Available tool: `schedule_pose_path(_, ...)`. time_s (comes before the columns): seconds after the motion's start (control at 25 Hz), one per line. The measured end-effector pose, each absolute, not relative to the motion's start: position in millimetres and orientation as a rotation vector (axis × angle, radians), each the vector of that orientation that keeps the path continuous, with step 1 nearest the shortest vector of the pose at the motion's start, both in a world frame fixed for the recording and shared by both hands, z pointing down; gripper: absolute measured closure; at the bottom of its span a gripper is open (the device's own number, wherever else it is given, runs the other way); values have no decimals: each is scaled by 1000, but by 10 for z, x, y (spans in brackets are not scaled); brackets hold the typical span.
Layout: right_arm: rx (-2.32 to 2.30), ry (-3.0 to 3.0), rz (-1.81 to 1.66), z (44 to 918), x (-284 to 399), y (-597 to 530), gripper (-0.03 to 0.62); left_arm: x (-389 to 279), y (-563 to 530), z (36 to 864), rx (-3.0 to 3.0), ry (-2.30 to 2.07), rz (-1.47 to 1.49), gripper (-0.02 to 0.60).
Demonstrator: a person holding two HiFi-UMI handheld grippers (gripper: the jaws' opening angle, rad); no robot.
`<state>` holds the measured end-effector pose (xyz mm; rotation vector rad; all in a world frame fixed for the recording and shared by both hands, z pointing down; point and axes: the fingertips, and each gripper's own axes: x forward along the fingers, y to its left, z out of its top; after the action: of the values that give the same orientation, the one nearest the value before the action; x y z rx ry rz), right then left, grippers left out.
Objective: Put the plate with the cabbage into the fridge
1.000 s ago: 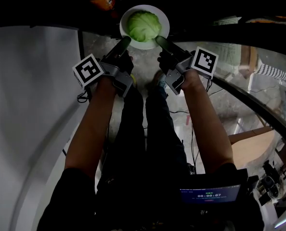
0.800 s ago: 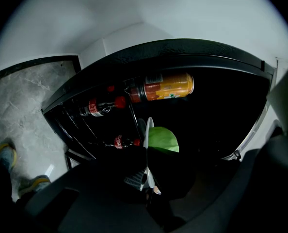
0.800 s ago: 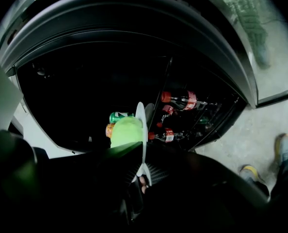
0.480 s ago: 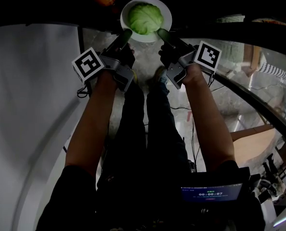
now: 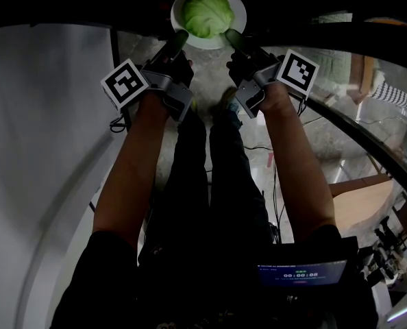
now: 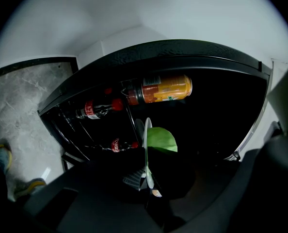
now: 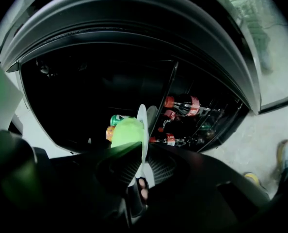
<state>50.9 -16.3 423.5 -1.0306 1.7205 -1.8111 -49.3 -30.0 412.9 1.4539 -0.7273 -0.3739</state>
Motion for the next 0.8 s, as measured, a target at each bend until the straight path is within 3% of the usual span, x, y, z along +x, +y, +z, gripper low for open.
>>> schedule_pose_path(0.36, -1208, 1887, -1645, 4129, 636, -41, 569, -576, -297, 4233, 1449, -789, -350, 569)
schedule_pose_path(0.64, -1842, 2548, -837, 3955, 616, 151, 572, -566, -313, 4215, 1454, -787, -373, 569)
schedule_pose_path(0.8, -1888, 2713, -670, 4056, 372, 225, 572, -584, -315, 4274, 1457, -800, -359, 569)
